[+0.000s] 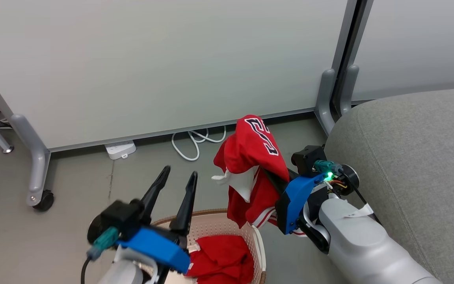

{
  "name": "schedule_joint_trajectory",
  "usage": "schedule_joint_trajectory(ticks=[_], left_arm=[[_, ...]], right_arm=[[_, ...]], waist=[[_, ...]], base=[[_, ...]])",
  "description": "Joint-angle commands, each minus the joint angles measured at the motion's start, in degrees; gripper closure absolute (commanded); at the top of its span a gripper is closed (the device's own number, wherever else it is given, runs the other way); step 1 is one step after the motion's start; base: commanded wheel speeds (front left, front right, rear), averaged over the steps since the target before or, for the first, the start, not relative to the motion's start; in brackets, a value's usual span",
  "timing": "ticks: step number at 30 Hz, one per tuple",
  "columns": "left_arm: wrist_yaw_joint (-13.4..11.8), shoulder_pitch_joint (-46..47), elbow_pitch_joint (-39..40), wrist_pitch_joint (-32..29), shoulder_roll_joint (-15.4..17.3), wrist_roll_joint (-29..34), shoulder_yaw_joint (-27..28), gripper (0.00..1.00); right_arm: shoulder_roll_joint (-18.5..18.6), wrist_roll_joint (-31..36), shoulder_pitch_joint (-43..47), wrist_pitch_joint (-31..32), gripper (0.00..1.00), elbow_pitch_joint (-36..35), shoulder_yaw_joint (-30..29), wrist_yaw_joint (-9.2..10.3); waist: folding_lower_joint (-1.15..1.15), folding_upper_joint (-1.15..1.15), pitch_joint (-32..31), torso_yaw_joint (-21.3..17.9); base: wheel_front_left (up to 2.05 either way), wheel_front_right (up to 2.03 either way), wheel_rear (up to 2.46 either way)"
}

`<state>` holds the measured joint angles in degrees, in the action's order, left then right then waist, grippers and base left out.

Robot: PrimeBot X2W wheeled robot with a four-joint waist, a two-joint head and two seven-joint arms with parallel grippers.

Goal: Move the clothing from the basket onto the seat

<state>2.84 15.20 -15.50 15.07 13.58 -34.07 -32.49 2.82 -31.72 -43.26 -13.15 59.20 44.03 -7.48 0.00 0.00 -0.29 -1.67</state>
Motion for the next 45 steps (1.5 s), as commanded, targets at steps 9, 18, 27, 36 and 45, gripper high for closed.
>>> schedule_joint_trajectory(ticks=[9,18,27,36,45], left_arm=[[2.42,-11.33,3.57,0.15,-2.93,9.48,11.46,0.00],[4.22,-13.12,3.07,0.15,-4.89,12.76,15.01,0.00],[4.76,-11.77,3.86,0.16,-5.89,14.25,16.66,0.00],[4.77,-9.49,4.07,0.15,-4.87,14.25,15.95,0.00],[4.79,-7.68,3.81,0.16,-3.39,14.15,14.82,0.00]], right_arm=[[0.12,0.27,-0.30,-0.67,1.00,0.51,-0.92,-0.03],[0.13,0.44,-0.18,-0.77,1.00,0.25,-1.06,-0.03],[0.13,1.12,-2.44,-1.28,1.00,1.24,-3.31,-0.03],[0.10,1.46,-3.90,-1.86,1.00,0.66,-5.62,-0.03],[0.04,1.96,-2.69,-2.08,1.00,0.36,-8.04,-0.03]], waist=[[0.00,0.00,0.04,0.54],[0.00,0.00,0.50,-0.97],[0.00,0.00,3.05,-9.73],[0.00,0.00,6.31,-21.02],[0.00,0.00,8.40,-28.50]], base=[[0.00,0.00,0.00],[0.00,0.00,0.00],[0.00,0.00,0.00],[0.00,0.00,0.00],[0.00,0.00,0.00]])
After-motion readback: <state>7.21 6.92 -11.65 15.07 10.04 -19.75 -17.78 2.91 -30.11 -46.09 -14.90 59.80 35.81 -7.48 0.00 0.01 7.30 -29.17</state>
